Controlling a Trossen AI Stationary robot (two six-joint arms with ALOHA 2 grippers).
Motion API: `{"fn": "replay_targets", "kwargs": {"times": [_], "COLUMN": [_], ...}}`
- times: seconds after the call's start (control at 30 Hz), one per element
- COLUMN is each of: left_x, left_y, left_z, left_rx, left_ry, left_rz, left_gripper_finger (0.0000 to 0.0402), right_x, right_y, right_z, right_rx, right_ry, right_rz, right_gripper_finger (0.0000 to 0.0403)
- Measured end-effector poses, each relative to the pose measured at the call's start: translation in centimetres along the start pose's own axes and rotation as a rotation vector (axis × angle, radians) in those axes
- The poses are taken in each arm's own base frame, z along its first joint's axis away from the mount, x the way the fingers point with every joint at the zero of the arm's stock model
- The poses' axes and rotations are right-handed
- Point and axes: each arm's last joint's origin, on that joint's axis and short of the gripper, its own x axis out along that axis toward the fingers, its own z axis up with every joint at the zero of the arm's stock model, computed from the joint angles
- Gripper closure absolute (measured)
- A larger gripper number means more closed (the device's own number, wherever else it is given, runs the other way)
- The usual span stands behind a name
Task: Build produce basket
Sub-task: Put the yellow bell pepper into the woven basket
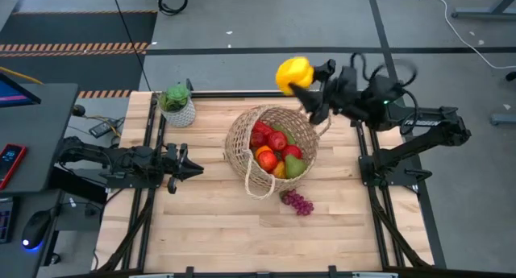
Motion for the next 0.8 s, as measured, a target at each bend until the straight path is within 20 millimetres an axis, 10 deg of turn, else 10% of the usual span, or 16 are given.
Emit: {"fn": "replay_targets", "kwargs": {"times": [0.8], "left_x": [0.0], "left_y": [0.0], "left_z": [0.0], "left_rx": [0.0], "left_ry": [0.0], "left_rz": [0.0], "left_gripper_finger": [0.0344], "right_x": [-1.3], "right_y": [-0.6], "right_z": [-6.5], "right_rx": [-1.086], "right_ry": [0.629], "right_rz": [0.185], "right_gripper_finger": [0.0089]}}
